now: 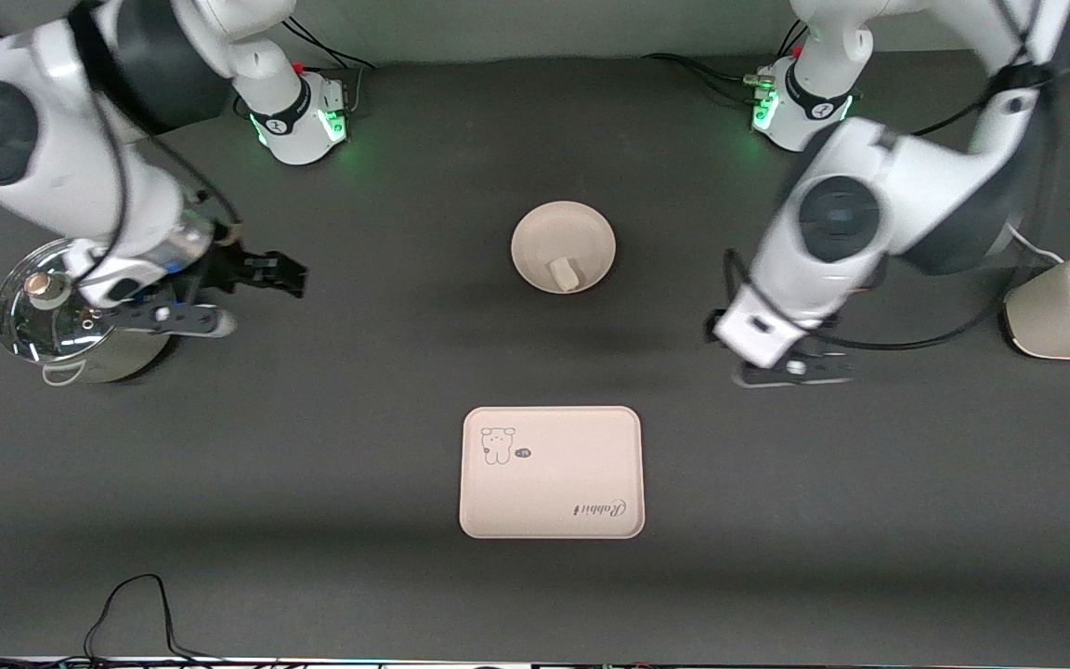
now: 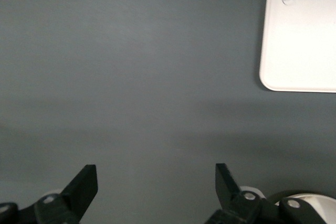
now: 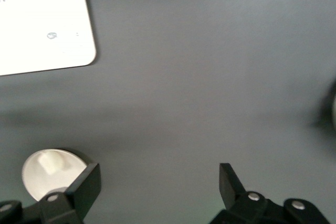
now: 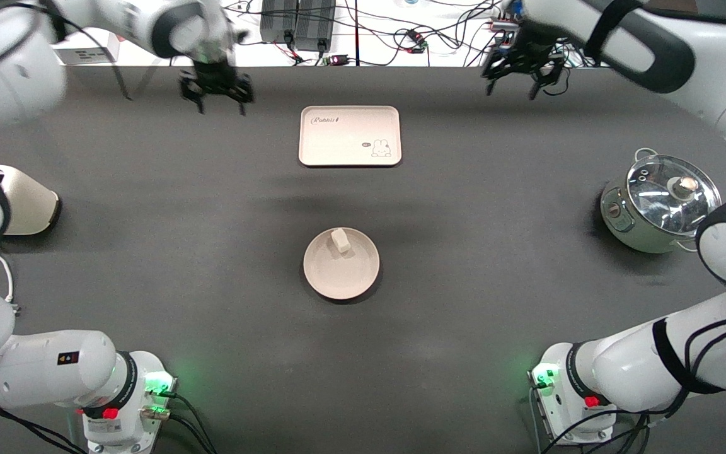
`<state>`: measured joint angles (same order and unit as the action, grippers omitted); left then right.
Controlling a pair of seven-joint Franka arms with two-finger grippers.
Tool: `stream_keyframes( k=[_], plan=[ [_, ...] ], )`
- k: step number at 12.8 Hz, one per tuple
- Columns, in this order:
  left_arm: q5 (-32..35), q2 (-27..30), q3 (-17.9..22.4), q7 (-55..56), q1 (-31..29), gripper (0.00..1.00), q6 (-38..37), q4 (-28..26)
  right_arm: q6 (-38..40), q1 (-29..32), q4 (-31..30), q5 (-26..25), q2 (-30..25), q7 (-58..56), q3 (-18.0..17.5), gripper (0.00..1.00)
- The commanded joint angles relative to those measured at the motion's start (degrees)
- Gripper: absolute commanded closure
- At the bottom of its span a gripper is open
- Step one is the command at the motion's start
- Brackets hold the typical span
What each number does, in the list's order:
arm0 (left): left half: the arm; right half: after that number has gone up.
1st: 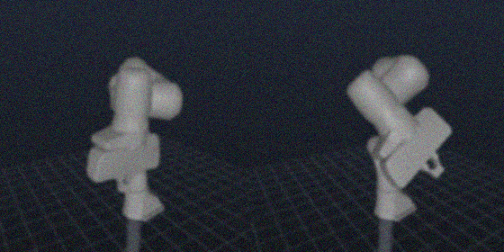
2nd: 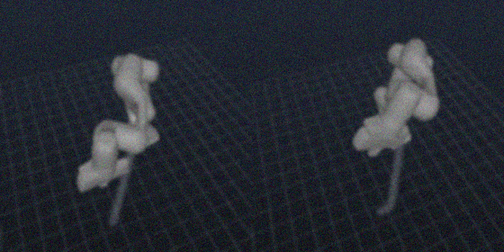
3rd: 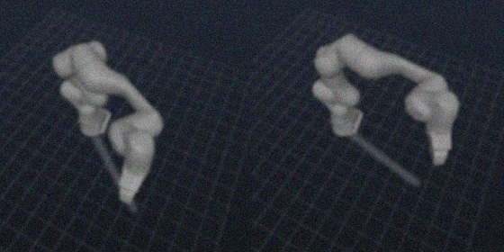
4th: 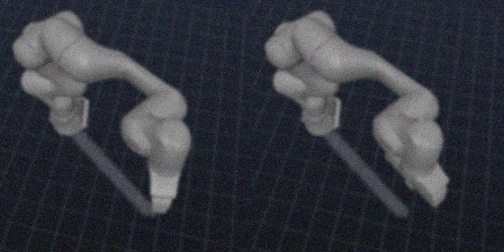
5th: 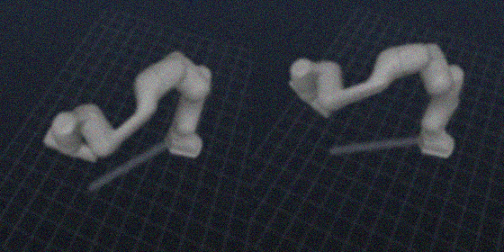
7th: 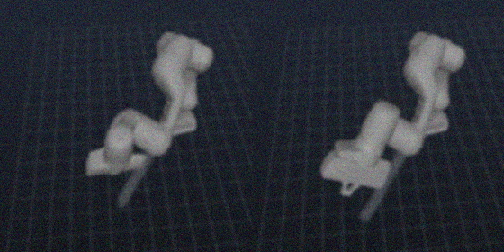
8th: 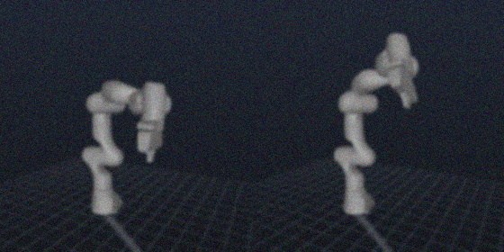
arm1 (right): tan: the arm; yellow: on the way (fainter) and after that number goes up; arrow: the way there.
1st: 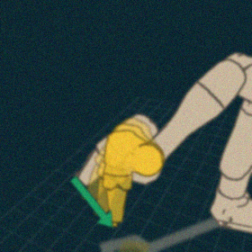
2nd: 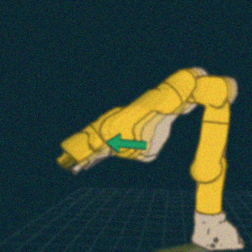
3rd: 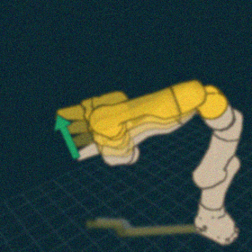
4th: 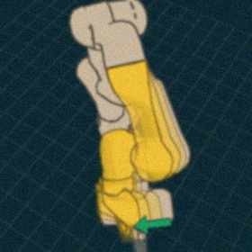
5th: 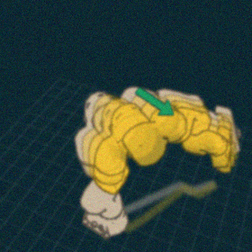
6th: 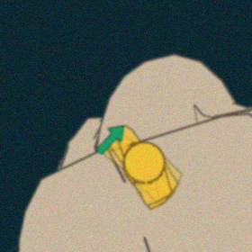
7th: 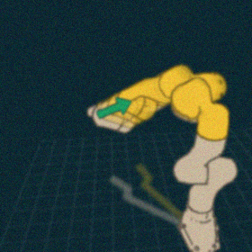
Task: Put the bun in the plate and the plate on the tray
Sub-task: 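Withdraw the left gripper while the right gripper reaches toward the plate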
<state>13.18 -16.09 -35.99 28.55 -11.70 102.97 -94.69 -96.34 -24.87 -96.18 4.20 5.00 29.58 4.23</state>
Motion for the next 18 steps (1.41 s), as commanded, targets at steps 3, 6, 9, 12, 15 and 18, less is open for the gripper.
stream_keyframes(
  k=[3, 6, 9, 12, 15, 18],
  plan=[
    [-5.08, 6.51, -0.48, -9.3, -10.95, 0.0, -1.19, -1.46, -6.66, -17.37, -2.79, 0.28, -0.79, 23.55, 0.6, 0.0],
    [-6.59, 10.2, 0.05, -16.21, -15.44, 0.0, -6.98, -1.28, -9.91, -26.79, -2.44, 0.45, 2.02, 28.43, 0.51, 0.0],
    [-9.39, 10.91, 0.22, -23.35, -20.63, 0.01, -7.78, -0.06, -10.45, -29.53, -2.96, 1.33, 2.21, 23.1, 0.51, 0.0],
    [-9.66, 11.0, 6.59, -26.18, -16.72, 0.01, -8.13, -0.14, -17.96, -27.44, -13.01, 9.4, -3.48, 9.74, 1.13, 0.0],
    [-9.66, 11.26, 24.26, -29.16, -0.03, 0.01, -8.66, 0.47, -34.65, -26.55, -29.99, 14.32, -8.86, 3.48, 1.04, 0.0],
    [-9.31, 11.35, 27.12, -28.74, 3.0, 0.0, -8.67, 1.27, -48.02, -27.51, -37.13, 24.68, -5.72, -3.8, 0.52, 0.0]
  ],
)
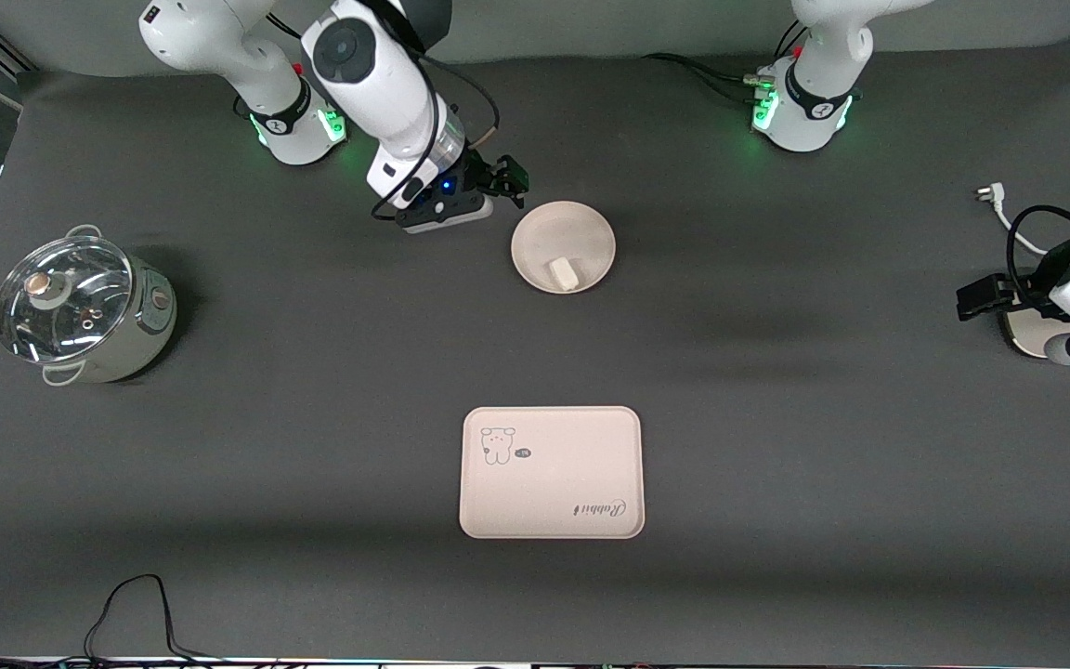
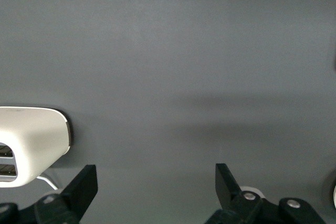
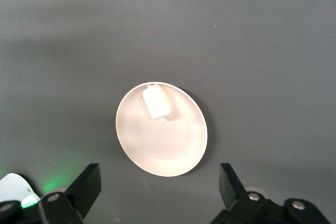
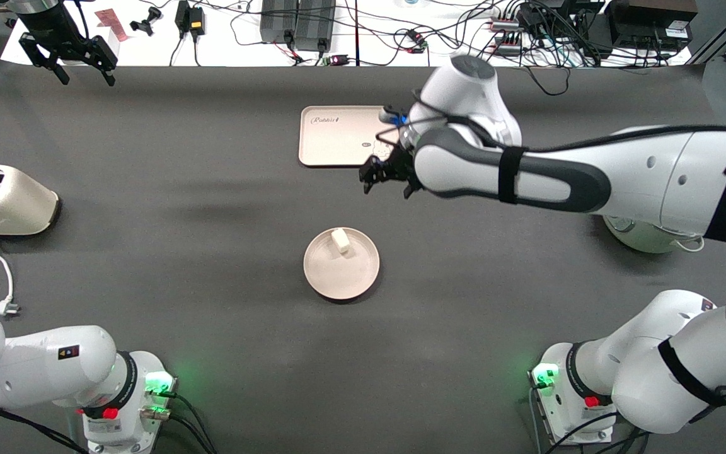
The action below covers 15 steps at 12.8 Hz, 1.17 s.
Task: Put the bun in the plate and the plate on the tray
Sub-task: 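Grasp the plate rim with the right gripper and lift it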
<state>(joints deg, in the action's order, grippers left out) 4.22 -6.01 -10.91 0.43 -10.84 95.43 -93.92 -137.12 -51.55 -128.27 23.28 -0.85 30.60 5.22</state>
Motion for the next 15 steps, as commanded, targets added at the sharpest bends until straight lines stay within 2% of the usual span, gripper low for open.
stream_keyframes(
  k=[1, 3, 5, 7, 9, 10, 15],
  plan=[
    [0.0, 1.61, 2.03, 0.09, 3.36, 0.0, -0.78, 0.49, -11.98, -1.7, -6.89, 9.64, 2.06, -8.86, -0.48, 0.0],
    [-0.09, 1.44, 2.03, 1.23, 3.99, 0.0, -0.51, 0.76, -18.85, -3.89, -7.87, 21.13, 7.15, -17.81, -0.56, 0.0],
    [-0.53, 1.35, 2.12, 0.98, 3.81, 0.0, -0.6, 0.76, -24.92, -6.44, -7.61, 37.45, 12.43, -30.53, -0.56, 0.0],
    [-0.35, 0.83, 2.03, 0.45, 3.46, 0.0, -1.48, 2.24, -25.74, -6.63, -7.34, 55.56, 15.6, -48.18, -0.91, 0.0],
    [-0.35, 0.73, 2.03, -0.52, 3.46, 0.0, -2.09, 2.34, -25.91, -6.89, -6.38, 68.69, 18.76, -61.05, -1.35, 0.0],
    [-0.35, 0.73, 2.03, -0.35, 3.46, 0.0, -2.88, 2.43, -26.0, -6.9, -5.59, 71.18, 20.08, -62.67, -1.44, 0.0],
    [-0.7, 0.21, 1.95, -0.17, 2.32, 0.0, -2.18, 3.13, -29.16, -6.98, -2.78, 72.17, 24.4, -61.9, -3.9, 0.0]
  ],
)
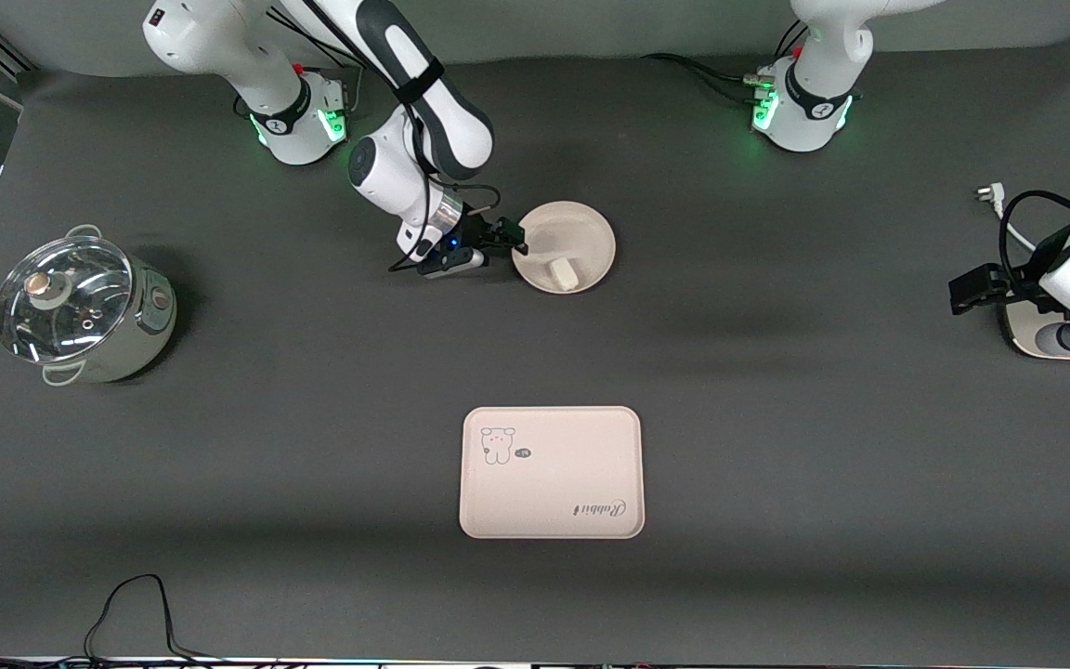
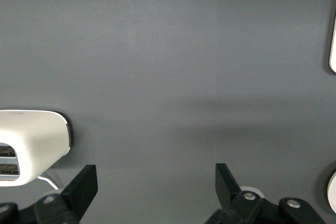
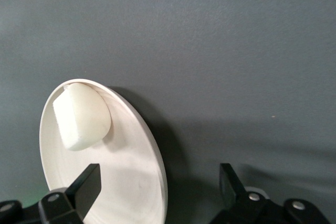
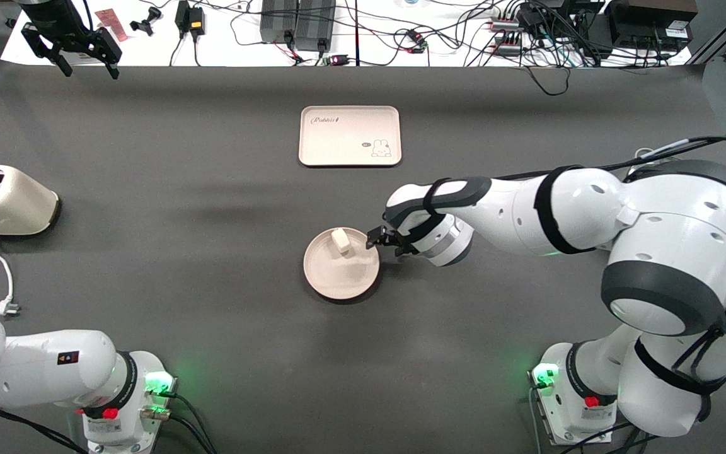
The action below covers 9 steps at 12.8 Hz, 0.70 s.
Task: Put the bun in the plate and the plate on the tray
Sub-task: 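Grasp the plate rim with the right gripper and lift it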
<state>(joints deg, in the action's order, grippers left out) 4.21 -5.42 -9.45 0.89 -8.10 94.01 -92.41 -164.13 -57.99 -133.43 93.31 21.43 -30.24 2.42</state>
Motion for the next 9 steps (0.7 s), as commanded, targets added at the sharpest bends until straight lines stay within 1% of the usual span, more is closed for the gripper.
stream_keyframes(
  k=[1, 2, 3, 4, 7, 8, 9],
  plan=[
    [-0.44, -0.2, 0.4, 0.15, 0.1, 0.0, -1.46, 1.7, -2.16, -0.54, 2.38, 2.14, 2.12, -0.96, -1.19, 0.0],
    [0.0, 0.14, 0.31, 0.42, 0.1, 0.0, -1.64, 1.71, -2.16, -0.54, 2.38, 2.14, 2.03, -0.78, -1.19, 0.01],
    [0.18, 0.67, 0.31, 0.42, 0.02, 0.0, -1.21, 1.88, -2.16, -0.54, 2.38, 2.14, 2.03, -0.87, -1.11, 0.08],
    [0.18, 1.2, 0.4, 0.25, -0.33, 0.0, -0.77, 1.97, -2.16, -0.46, 2.38, 2.14, 2.03, -0.78, -1.1, 0.21],
    [0.27, 0.68, 0.13, -0.81, 0.19, 0.0, -1.55, 1.88, -2.16, -0.46, 2.38, 2.14, 2.03, -0.69, -1.19, 0.7],
    [0.18, 0.68, 0.13, -0.81, 0.19, 0.0, -1.73, 1.88, -2.16, -0.37, 2.38, 2.14, 2.03, -0.61, -1.11, 0.83],
    [-0.17, 0.59, 0.13, -0.98, -0.07, 0.0, -1.64, 1.88, -2.16, -0.37, 2.38, 2.14, 1.95, -0.61, -1.1, 0.91]
  ],
)
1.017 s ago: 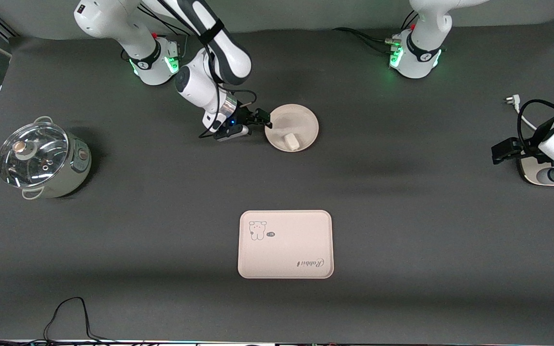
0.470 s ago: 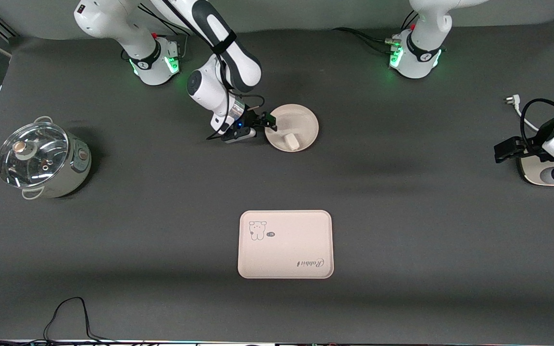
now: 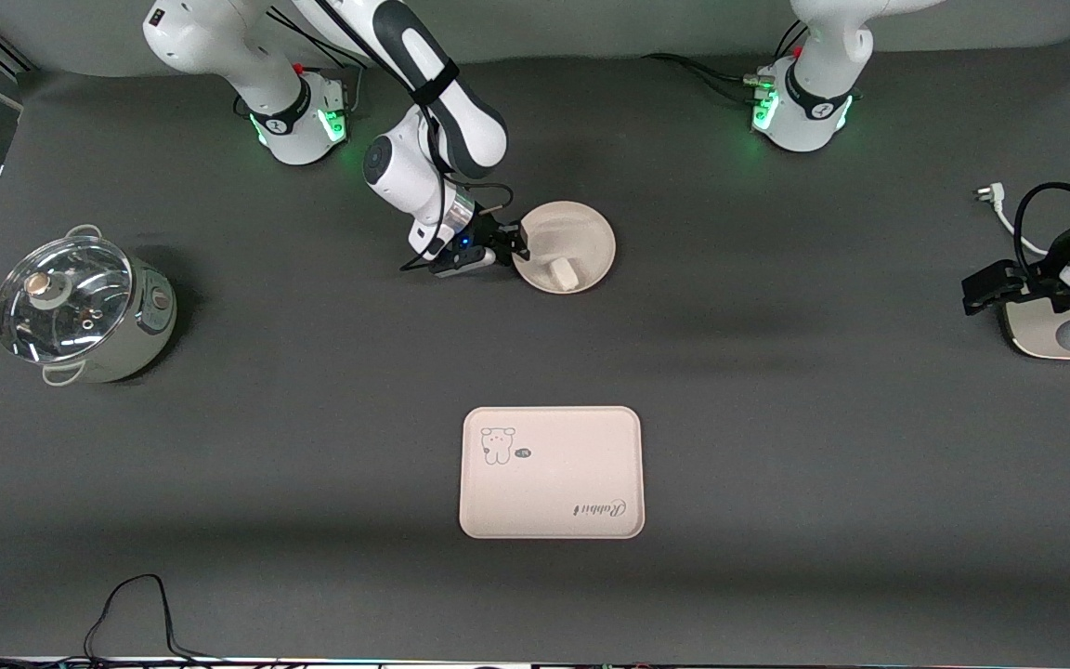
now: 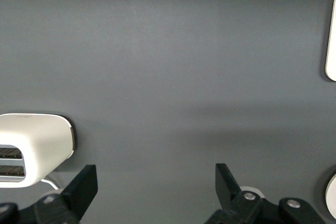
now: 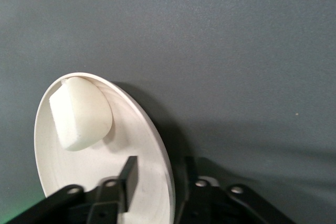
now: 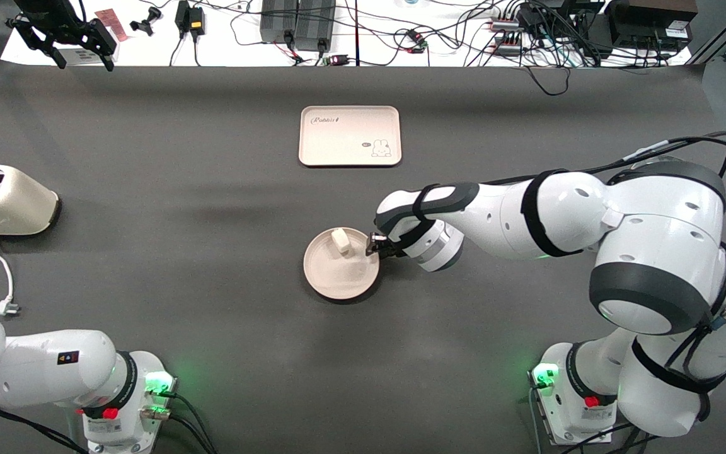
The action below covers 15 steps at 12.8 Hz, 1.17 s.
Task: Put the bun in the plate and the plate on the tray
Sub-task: 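Grasp the plate rim with the right gripper and lift it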
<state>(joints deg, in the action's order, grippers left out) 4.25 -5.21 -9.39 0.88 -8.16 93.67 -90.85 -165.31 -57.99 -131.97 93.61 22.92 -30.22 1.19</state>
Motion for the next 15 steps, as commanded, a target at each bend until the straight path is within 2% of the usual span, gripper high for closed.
stream_keyframes(
  k=[1, 9, 13, 14, 15],
  plan=[
    [-0.38, 0.28, 0.07, -1.32, -0.1, 0.0, -1.21, 0.4, -0.97, -0.37, 0.93, 1.84, 0.46, -0.63, 0.12, 0.96],
    [-0.47, 0.28, 0.07, -1.32, 0.25, 0.0, -1.21, 0.32, -0.89, 0.51, 0.84, 0.43, -0.77, -0.72, 0.56, 1.0],
    [-0.47, 0.28, 0.16, -1.32, 0.07, 0.0, -1.29, 0.32, 3.22, 4.28, 0.66, -7.81, -1.83, -0.63, 1.61, 1.0],
    [-0.47, 0.28, 0.07, -1.32, 0.07, 0.0, -1.29, 0.4, 7.25, 6.03, 1.01, -13.23, -1.83, -0.55, 3.36, 1.0],
    [-0.47, 0.28, 0.07, -1.32, 0.16, 0.0, -1.21, 0.41, 12.86, 6.49, 2.5, -19.28, -1.83, 1.46, 7.12, 1.0]
  ],
)
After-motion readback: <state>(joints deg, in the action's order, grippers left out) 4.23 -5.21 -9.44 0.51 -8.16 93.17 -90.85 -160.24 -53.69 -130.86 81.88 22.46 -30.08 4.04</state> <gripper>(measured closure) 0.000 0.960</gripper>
